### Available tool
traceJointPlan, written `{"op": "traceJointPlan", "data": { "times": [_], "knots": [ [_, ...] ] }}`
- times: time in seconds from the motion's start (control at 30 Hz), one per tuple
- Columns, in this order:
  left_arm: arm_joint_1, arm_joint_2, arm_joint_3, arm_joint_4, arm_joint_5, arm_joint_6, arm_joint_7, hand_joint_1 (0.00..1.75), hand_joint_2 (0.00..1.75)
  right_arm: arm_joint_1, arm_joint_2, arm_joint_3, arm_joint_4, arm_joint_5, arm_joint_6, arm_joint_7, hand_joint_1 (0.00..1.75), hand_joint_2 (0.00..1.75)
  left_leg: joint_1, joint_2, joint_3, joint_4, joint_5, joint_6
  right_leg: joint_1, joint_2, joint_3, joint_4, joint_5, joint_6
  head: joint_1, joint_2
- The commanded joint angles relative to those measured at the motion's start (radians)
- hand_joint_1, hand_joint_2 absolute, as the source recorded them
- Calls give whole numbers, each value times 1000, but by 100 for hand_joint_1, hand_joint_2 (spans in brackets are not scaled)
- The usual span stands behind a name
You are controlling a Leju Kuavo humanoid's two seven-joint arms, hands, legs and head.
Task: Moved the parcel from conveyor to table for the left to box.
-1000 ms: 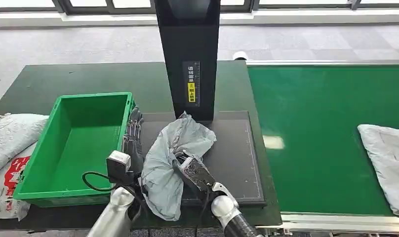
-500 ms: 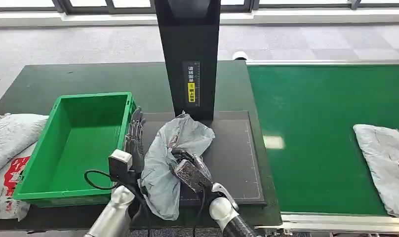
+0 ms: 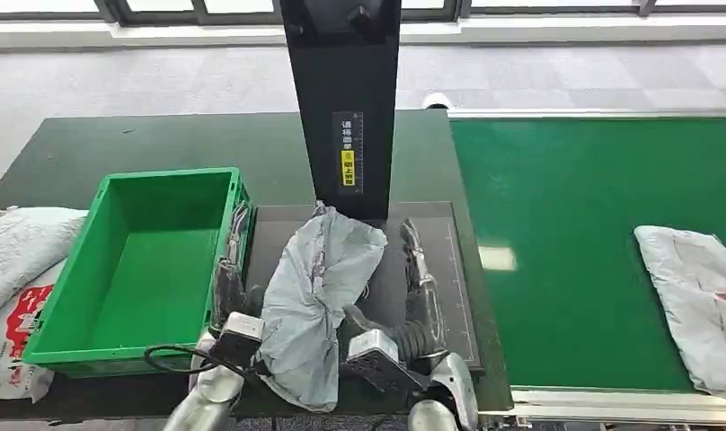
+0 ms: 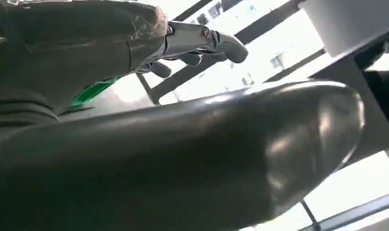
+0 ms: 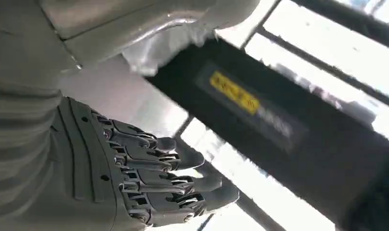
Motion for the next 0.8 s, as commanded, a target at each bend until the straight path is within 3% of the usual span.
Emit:
{"op": "traceJointPlan", "data": {
  "times": [0.03,0.17,0.43,0.8],
  "knots": [
    [67,139,-71,7,-165,-202,49,0,175,132,-86,-119,-227,-101,14,-84,0,175,-2,0,4,-3,0,3,-1,-1,4,-2,-1,0,0,0],
    [62,161,-168,64,-423,-236,159,0,175,125,-74,-115,-219,-101,52,-101,0,175,-1,0,3,-2,-1,3,-1,-2,3,-2,-1,-1,0,0],
    [19,138,-226,247,-606,-333,227,0,175,130,-64,-125,-243,-89,77,-109,0,175,-1,-1,5,-3,0,3,-1,-3,5,-3,-1,-1,0,0],
    [8,135,-231,288,-637,-335,240,0,175,136,-64,-125,-252,-84,79,-112,0,175,-2,1,5,-3,0,3,-1,-1,5,-2,-1,-1,0,0]
  ]
}}
